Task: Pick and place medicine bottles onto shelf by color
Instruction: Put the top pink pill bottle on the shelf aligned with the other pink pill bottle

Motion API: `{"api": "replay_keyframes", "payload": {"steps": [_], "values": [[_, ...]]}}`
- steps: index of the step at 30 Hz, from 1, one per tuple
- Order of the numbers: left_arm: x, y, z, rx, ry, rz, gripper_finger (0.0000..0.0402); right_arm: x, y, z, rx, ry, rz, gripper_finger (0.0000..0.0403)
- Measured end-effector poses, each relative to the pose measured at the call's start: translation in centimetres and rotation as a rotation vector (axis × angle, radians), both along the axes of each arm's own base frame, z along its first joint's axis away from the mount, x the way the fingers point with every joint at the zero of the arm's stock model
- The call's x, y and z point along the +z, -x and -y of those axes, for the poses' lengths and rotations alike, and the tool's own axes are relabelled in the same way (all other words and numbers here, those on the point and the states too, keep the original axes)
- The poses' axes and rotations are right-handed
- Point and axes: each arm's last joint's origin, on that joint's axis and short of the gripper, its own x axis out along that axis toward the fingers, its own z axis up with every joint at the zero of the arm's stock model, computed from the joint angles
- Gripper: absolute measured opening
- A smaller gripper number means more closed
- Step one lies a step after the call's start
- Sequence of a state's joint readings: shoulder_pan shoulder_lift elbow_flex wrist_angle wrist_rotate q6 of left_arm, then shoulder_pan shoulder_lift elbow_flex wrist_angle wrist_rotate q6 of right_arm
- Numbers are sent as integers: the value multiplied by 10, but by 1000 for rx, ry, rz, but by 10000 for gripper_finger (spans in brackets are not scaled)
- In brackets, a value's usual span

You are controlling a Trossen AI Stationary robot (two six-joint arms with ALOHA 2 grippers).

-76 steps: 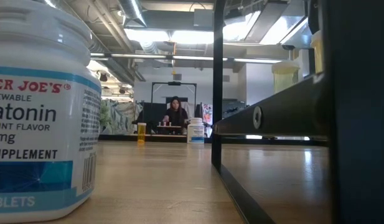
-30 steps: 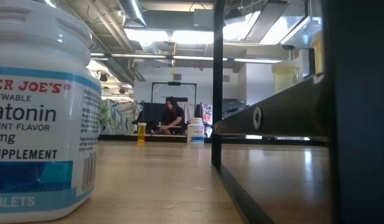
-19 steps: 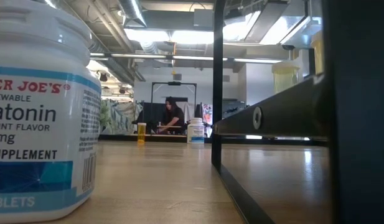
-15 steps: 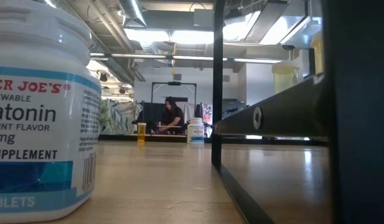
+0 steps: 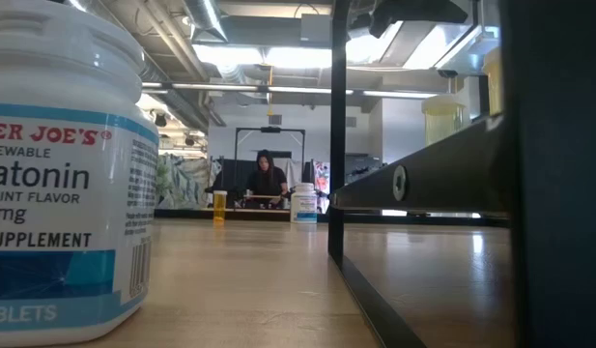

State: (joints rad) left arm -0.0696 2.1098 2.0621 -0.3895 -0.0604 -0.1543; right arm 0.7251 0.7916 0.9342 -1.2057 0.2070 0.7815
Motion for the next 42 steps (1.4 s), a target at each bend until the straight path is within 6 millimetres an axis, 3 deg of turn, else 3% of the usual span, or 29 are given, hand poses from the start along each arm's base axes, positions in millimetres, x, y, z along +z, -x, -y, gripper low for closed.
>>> {"api": "replay_keyframes", "payload": {"steps": [9, 16, 42], "values": [[-3, -1, 0, -1, 0, -8, 142, -45, -16, -23, 256, -119, -63, 172], [-2, -1, 0, 0, 1, -7, 142, -73, -22, -30, 233, -66, -189, 172], [-2, -1, 1, 7, 20, -7, 142, -116, -44, -51, 227, 49, -441, 172]]}}
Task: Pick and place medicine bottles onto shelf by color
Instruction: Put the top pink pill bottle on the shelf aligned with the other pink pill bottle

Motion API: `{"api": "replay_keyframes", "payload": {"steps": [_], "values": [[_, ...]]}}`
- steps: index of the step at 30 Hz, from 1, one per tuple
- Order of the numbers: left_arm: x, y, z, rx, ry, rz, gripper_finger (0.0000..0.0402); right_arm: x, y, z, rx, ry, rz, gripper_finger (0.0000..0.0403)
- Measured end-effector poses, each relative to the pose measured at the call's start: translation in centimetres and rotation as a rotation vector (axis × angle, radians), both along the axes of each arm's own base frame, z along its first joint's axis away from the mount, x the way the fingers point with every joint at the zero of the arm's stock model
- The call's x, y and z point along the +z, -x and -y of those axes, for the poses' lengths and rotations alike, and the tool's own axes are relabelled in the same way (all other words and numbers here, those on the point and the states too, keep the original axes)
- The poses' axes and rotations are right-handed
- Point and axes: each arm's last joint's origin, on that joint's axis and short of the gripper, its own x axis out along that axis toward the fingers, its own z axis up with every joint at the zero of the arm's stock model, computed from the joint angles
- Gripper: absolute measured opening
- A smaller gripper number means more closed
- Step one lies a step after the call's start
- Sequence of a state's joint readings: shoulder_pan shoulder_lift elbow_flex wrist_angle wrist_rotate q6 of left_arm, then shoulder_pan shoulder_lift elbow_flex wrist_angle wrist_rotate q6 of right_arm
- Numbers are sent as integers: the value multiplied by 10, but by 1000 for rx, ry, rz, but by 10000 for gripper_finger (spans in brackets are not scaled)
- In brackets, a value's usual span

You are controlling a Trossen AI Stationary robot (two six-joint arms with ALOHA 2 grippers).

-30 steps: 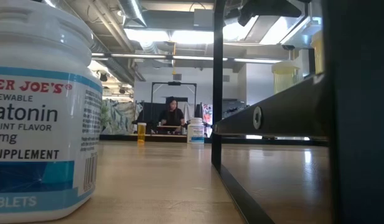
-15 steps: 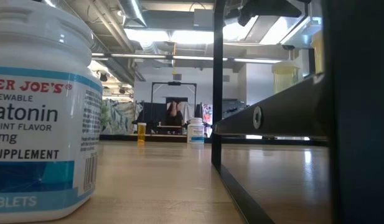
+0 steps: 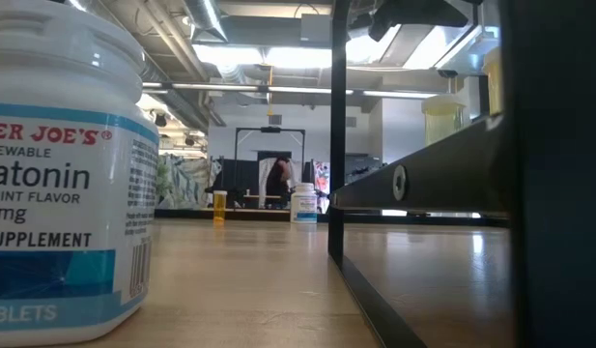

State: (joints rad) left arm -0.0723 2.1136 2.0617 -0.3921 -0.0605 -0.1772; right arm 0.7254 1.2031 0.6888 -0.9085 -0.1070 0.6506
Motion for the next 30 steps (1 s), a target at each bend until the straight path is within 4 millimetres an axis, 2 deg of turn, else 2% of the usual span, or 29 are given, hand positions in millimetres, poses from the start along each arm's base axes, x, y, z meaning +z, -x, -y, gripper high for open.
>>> {"api": "replay_keyframes", "payload": {"steps": [12, 15, 23, 30], "values": [[0, 0, 0, -1, 0, 0, 142, -9, -5, -4, 1, 21, -26, 171], [0, 0, 0, -1, 0, 1, 142, -9, -6, -5, 1, 17, -26, 156], [0, 0, 1, -1, 0, 0, 142, -9, -6, -5, -25, 13, -30, 84], [0, 0, 1, -1, 0, 0, 142, -9, -6, -6, -25, -3, -37, 85]]}}
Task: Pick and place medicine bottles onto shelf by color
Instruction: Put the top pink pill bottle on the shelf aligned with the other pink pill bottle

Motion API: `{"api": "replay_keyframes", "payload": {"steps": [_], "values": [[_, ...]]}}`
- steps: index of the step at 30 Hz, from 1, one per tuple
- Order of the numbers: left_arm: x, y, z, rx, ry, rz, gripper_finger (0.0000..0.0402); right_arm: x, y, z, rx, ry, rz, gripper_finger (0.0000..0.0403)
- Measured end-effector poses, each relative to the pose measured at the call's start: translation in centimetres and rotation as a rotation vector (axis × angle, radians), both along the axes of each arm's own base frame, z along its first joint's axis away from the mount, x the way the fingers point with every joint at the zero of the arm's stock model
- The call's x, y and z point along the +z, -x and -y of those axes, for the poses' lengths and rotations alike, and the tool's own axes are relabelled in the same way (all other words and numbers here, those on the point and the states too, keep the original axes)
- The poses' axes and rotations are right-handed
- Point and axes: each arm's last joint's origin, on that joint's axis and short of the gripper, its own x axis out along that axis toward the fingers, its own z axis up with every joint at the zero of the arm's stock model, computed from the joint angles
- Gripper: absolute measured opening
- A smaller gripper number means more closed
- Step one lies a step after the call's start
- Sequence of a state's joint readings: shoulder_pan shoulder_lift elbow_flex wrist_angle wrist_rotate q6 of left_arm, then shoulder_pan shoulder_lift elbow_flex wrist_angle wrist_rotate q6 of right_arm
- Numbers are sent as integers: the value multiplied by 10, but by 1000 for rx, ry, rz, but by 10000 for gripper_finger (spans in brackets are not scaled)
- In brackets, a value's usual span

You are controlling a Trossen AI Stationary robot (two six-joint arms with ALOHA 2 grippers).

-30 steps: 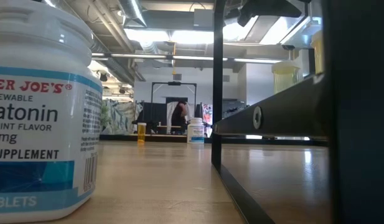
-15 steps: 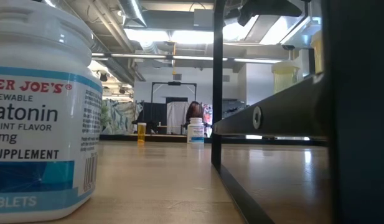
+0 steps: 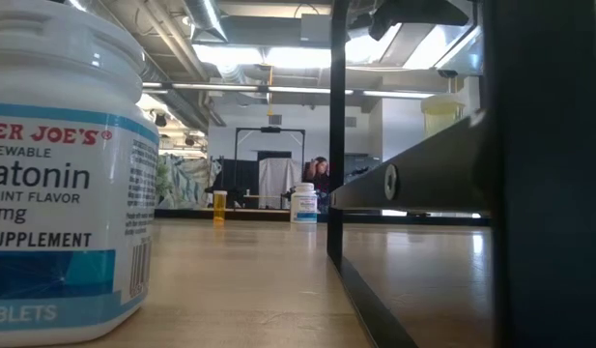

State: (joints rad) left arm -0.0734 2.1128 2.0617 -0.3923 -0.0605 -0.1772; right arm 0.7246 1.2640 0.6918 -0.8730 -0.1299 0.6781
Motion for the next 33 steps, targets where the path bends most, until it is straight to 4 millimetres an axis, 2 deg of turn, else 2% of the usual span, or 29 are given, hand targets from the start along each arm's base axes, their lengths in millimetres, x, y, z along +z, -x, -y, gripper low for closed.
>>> {"api": "replay_keyframes", "payload": {"steps": [7, 20, 33], "values": [[-1, 1, 0, -12, 4, -15, 142, 9, -6, 1, -22, -4, 8, 86], [-3, 3, 1, -22, 6, -46, 142, 12, -16, 12, -100, 3, 5, 86], [9, 15, 4, -44, -19, -72, 142, 49, -22, 17, -75, 183, 78, 86]]}}
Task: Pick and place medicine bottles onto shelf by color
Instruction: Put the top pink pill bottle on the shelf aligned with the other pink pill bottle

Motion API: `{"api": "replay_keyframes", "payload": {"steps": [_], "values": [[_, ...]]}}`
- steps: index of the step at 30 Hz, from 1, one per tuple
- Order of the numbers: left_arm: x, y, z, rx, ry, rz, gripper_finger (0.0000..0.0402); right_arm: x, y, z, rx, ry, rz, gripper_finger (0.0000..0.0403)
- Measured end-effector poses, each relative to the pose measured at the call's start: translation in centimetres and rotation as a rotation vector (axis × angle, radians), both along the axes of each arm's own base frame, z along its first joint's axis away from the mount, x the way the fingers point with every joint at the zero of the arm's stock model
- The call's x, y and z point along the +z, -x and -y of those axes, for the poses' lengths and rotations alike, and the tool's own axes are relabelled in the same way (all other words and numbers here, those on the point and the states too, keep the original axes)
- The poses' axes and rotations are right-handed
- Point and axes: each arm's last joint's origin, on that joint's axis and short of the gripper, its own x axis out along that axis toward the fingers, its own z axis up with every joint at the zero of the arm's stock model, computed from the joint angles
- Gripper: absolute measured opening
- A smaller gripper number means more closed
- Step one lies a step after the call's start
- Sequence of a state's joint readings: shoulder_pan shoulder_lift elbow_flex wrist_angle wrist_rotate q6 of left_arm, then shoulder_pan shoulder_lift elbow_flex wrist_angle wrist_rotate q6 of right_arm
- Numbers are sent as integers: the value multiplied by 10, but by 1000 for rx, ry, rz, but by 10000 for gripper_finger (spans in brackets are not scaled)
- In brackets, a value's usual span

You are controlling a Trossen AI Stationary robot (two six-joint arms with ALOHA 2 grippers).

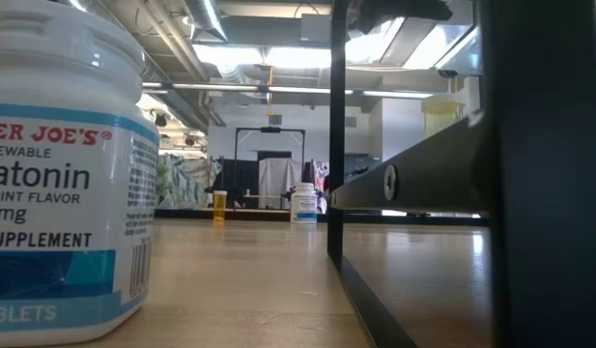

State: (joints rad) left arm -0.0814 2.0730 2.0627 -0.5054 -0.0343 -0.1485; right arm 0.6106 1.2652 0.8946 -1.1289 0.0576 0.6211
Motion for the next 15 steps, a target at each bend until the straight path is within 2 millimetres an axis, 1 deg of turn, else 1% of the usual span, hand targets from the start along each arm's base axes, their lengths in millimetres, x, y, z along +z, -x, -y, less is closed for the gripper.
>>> {"api": "replay_keyframes", "payload": {"steps": [5, 11, 15], "values": [[-3, 2, 1, -14, -21, -31, 142, 15, -4, 5, -22, 72, 35, 86], [-2, 1, 1, -13, -20, -17, 142, 49, -16, 13, -79, 156, 165, 86], [-1, 0, 1, -16, -24, -6, 142, 68, -25, 17, -63, 188, 264, 86]]}}
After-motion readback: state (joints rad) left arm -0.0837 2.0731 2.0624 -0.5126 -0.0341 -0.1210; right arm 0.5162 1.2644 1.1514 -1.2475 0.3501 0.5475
